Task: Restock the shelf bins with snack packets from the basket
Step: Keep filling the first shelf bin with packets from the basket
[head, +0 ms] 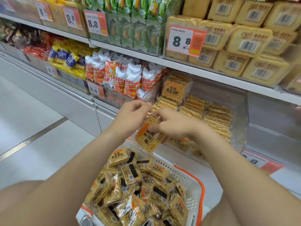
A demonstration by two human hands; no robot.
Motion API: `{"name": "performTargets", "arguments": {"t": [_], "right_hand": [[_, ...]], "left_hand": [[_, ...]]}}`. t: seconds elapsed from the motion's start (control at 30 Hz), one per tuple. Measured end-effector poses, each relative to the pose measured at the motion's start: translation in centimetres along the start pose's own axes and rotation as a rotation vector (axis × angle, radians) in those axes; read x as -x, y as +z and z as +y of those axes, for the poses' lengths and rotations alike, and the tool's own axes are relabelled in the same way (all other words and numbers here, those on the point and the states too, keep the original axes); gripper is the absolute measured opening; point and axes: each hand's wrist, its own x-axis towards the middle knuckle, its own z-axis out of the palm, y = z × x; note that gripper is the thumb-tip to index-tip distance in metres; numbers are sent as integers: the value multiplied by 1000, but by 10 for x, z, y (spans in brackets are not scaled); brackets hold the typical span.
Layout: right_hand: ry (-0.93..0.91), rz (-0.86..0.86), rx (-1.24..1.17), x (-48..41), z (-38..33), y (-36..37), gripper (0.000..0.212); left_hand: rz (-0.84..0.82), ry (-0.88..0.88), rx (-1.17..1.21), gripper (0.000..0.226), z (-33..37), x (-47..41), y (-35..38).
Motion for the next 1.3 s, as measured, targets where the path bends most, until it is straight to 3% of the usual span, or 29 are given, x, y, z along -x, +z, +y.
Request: {"name": "performTargets", "arguments": {"t": [0.13, 0.2, 0.37, 0.57, 0.67, 0.73, 0.83, 0.97, 1.1, 1.17, 1.3], "right_hand": [[26, 199, -324, 8, -3, -14, 10], [54, 331, -414, 8, -2, -19, 11], [117, 427, -508, 3, 5, -21, 13], [139, 459, -258, 6, 22, -29, 17], [162, 429, -241, 6, 26, -28, 43], [139, 414, -248, 4, 29, -28, 43], [87, 406, -339, 1, 33, -29, 30], [81, 612, -327, -19, 43, -36, 51], [106, 867, -76, -27, 50, -44, 48], [108, 905, -35, -31, 54, -45, 44], [175, 933, -21, -51, 65, -47, 58]], "left_hand": [[40, 38, -72, 51, -4, -7, 6], [20, -16, 28, 67, -6, -11, 9], [-46, -206, 531, 45, 1, -14, 17], [10, -206, 510, 36, -3, -16, 21], [23, -170, 479, 32, 0, -16, 24], [49, -134, 442, 30, 1, -18, 24], [147, 19, 150, 42, -1, -26, 23], [221, 201, -205, 39, 2, -35, 28], [125, 348, -544, 46, 1, -39, 39], [34, 400, -736, 47, -5, -42, 43], [-105, 436, -953, 49, -11, -48, 48]]}}
